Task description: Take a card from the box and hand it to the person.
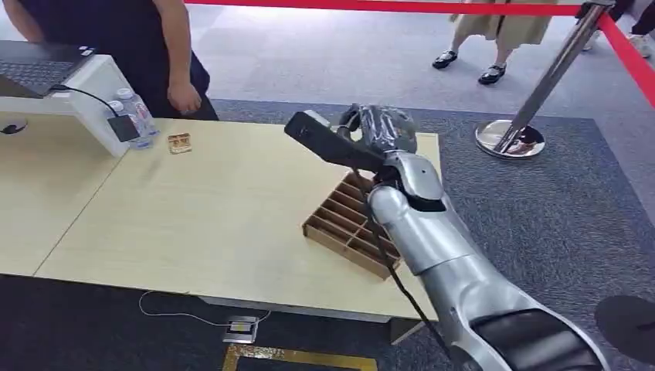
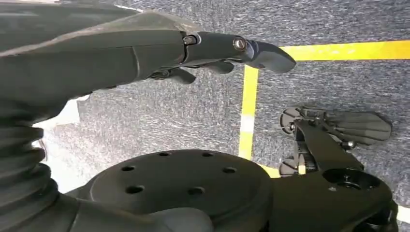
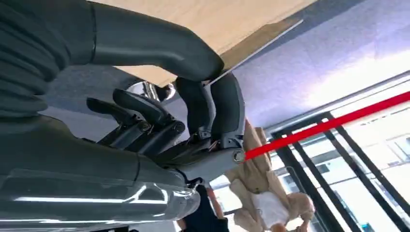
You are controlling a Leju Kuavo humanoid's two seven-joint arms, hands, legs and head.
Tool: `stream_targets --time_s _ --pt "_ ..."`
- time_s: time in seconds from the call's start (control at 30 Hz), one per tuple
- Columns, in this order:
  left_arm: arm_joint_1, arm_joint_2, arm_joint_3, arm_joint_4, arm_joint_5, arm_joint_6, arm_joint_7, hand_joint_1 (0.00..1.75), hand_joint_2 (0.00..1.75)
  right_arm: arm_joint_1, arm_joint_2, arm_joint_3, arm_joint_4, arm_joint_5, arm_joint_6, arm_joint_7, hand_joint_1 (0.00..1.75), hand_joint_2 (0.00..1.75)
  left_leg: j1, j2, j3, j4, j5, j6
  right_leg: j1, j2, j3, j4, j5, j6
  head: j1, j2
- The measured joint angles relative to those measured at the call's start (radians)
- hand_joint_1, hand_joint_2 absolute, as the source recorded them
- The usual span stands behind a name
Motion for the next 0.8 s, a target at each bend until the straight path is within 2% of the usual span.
stream_targets --time_s 0.4,0.8 --pt "-0.001 0.000 0.000 0.000 -0.005 -0.003 -0.002 0.00 1.75 -0.031 0.009 0.042 -0.142 -0.014 0.001 -0.051 1.75 1.75 0.000 0.000 0.000 0.000 0.000 0.000 0.000 0.000 0.000 0.000 0.000 0.000 0.000 0.000" --pt "-0.004 -0.002 0.000 0.000 -0.005 -0.010 -0.017 0.00 1.75 -0.110 0.018 0.077 -0.190 -0.017 -0.018 -0.069 1.75 1.75 0.000 0.000 0.000 0.000 0.000 0.000 0.000 0.000 0.000 0.000 0.000 0.000 0.000 0.000"
